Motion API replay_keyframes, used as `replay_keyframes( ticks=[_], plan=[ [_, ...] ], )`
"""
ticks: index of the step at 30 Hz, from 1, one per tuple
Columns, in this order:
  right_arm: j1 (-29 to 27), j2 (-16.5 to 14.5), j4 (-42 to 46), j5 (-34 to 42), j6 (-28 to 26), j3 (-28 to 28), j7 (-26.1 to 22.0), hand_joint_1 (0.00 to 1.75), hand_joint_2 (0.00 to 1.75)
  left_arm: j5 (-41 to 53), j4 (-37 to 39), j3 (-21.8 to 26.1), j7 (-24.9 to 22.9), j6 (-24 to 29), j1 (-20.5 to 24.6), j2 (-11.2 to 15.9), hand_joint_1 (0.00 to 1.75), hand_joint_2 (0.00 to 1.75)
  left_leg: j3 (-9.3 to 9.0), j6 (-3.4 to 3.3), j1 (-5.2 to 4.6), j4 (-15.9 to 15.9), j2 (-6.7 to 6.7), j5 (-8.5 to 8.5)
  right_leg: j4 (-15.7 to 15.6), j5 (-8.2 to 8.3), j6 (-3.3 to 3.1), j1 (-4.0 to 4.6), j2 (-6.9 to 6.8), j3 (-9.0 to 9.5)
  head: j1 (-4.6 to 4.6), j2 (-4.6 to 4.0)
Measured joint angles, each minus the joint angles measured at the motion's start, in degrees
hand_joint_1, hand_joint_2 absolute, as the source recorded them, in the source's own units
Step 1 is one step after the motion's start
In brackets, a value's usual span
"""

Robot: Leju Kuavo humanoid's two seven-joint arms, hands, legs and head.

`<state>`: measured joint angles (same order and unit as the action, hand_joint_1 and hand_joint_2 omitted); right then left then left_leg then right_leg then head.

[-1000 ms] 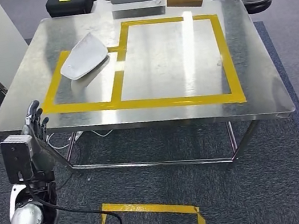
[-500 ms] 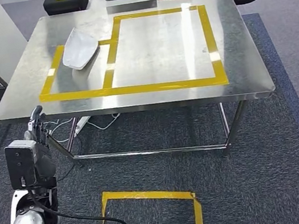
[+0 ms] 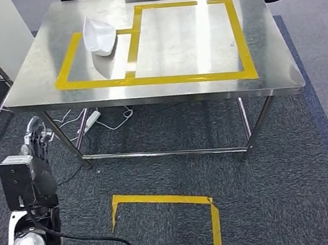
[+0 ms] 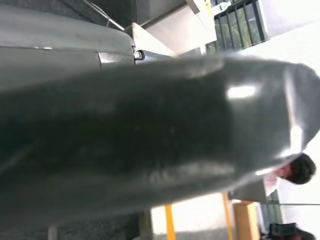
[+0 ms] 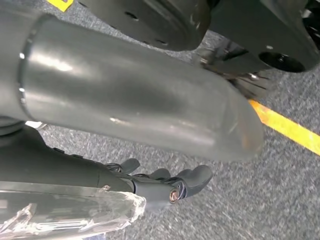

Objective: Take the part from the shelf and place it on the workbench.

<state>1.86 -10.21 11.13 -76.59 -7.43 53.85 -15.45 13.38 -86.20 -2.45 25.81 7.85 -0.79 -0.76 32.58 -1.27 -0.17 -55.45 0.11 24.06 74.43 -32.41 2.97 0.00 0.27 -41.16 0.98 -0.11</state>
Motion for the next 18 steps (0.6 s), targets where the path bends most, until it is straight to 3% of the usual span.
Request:
replay_keyframes(
  ticks=[1, 3, 5, 6, 8, 9, 10, 12, 13, 14, 15, 16, 18],
  plan=[
    [0.01, 0.00, 0.01, 0.00, 0.01, 0.01, 0.00, 0.00, 0.00, 0.00, -0.01, 0.00, 0.00, 0.00, -0.03, 0.00, 0.00, 0.00, 0.66, -0.02, -0.16, -0.01, 0.00, -0.50, -0.26, 1.01, -0.22, 0.05, 0.00, 1.18, -0.01, 0.00],
    [0.08, 0.01, 0.03, 0.00, 0.00, 0.03, 0.00, 0.00, 0.00, 0.00, -0.07, 0.00, 0.00, 0.00, -0.06, 0.00, 0.00, 0.00, 1.78, 0.00, -0.43, -0.03, -0.05, -1.51, -6.58, 3.93, -1.04, 0.31, 0.01, 6.37, 0.01, 0.00],
    [0.29, 0.01, 0.08, 0.00, -0.04, 0.05, -0.01, 0.00, 0.00, 0.00, -0.25, 0.00, 0.00, 0.01, -0.05, -0.01, 0.00, 0.00, 2.51, 0.30, -0.62, -0.07, -0.05, -2.49, -14.84, 4.24, -1.85, 0.64, 0.03, 12.09, 0.07, 0.00],
    [0.40, 0.00, 0.10, 0.00, -0.05, 0.05, -0.03, 0.00, 0.00, 0.00, -0.33, 0.00, 0.00, 0.02, -0.05, -0.01, 0.00, 0.00, 2.72, 0.55, -0.59, -0.06, 0.00, -2.95, -17.29, 3.81, -2.09, 0.79, 0.06, 13.42, 0.08, 0.00],
    [0.43, -0.03, 0.11, 0.00, -0.07, 0.05, -0.02, 0.00, 0.00, 0.00, -0.43, -0.01, 0.00, 0.02, -0.10, -0.03, 0.00, 0.00, 2.98, 1.20, -0.50, 0.00, 0.06, -3.83, -18.51, 3.99, -2.35, 0.94, 0.09, 13.31, 0.07, 0.00],
    [0.38, -0.07, 0.11, 0.00, -0.03, 0.07, -0.01, 0.00, 0.00, 0.00, -0.47, -0.01, 0.00, 0.02, -0.17, -0.03, 0.00, 0.00, 3.18, 1.53, -0.46, -0.15, -0.01, -3.68, -18.64, 4.48, -2.62, 0.86, 0.00, 12.93, 0.04, 0.00],
    [0.40, -0.11, 0.11, 0.00, -0.01, 0.08, 0.01, 0.00, 0.00, 0.00, -0.52, -0.02, 0.00, 0.02, -0.23, -0.02, 0.00, 0.00, 3.63, 1.90, -0.46, -1.01, -0.08, -2.43, -18.76, 5.09, -2.93, 0.70, -0.10, 12.59, 0.15, 0.00],
    [0.49, -0.19, 0.13, -0.02, 0.07, 0.09, 0.02, 0.00, 0.00, -0.01, -0.61, -0.02, 0.00, 0.01, -0.32, 0.00, 0.00, 0.00, 5.29, 2.61, -0.25, -5.96, -0.20, 2.84, -18.89, 6.51, -3.37, 0.42, -0.29, 11.56, 0.43, 0.00],
    [0.53, -0.20, 0.13, -0.02, 0.09, 0.09, 0.03, 0.00, 0.00, -0.01, -0.63, -0.04, 0.00, 0.00, -0.36, -0.02, 0.00, 0.00, 6.29, 2.93, -0.07, -9.83, -0.19, 5.81, -18.83, 7.18, -3.44, 0.40, -0.31, 10.75, 0.57, 0.00],
    [0.50, -0.22, 0.13, -0.03, 0.10, 0.09, 0.04, 0.00, 0.00, -0.01, -0.63, -0.05, 0.00, -0.01, -0.44, -0.02, 0.00, 0.00, 7.02, 3.20, 0.12, -13.52, -0.19, 7.70, -18.74, 7.81, -3.41, 0.37, -0.35, 9.87, 0.61, 0.00],
    [0.47, -0.24, 0.13, -0.03, 0.11, 0.10, 0.05, 0.00, 0.00, 0.00, -0.63, -0.06, 0.00, -0.02, -0.52, -0.03, 0.00, 0.00, 7.16, 3.43, 0.31, -16.13, -0.19, 8.29, -18.58, 8.41, -3.32, 0.33, -0.40, 8.96, 0.60, 0.00],
    [0.46, -0.24, 0.13, -0.02, 0.10, 0.10, 0.07, 0.00, 0.00, 0.00, -0.63, -0.07, 0.00, -0.02, -0.58, -0.03, 0.00, 0.00, 6.45, 3.65, 0.49, -16.86, -0.19, 7.56, -18.37, 8.98, -3.20, 0.23, -0.44, 8.03, 0.61, 0.00],
    [0.51, -0.26, 0.13, -0.02, 0.11, 0.11, 0.07, 0.00, 0.00, 0.00, -0.65, -0.07, 0.00, -0.02, -0.61, -0.01, 0.00, 0.00, 2.31, 4.12, 0.91, -12.52, -0.18, 4.37, -17.73, 9.97, -2.76, -0.08, -0.47, 6.26, 0.61, 0.00]
  ],
)
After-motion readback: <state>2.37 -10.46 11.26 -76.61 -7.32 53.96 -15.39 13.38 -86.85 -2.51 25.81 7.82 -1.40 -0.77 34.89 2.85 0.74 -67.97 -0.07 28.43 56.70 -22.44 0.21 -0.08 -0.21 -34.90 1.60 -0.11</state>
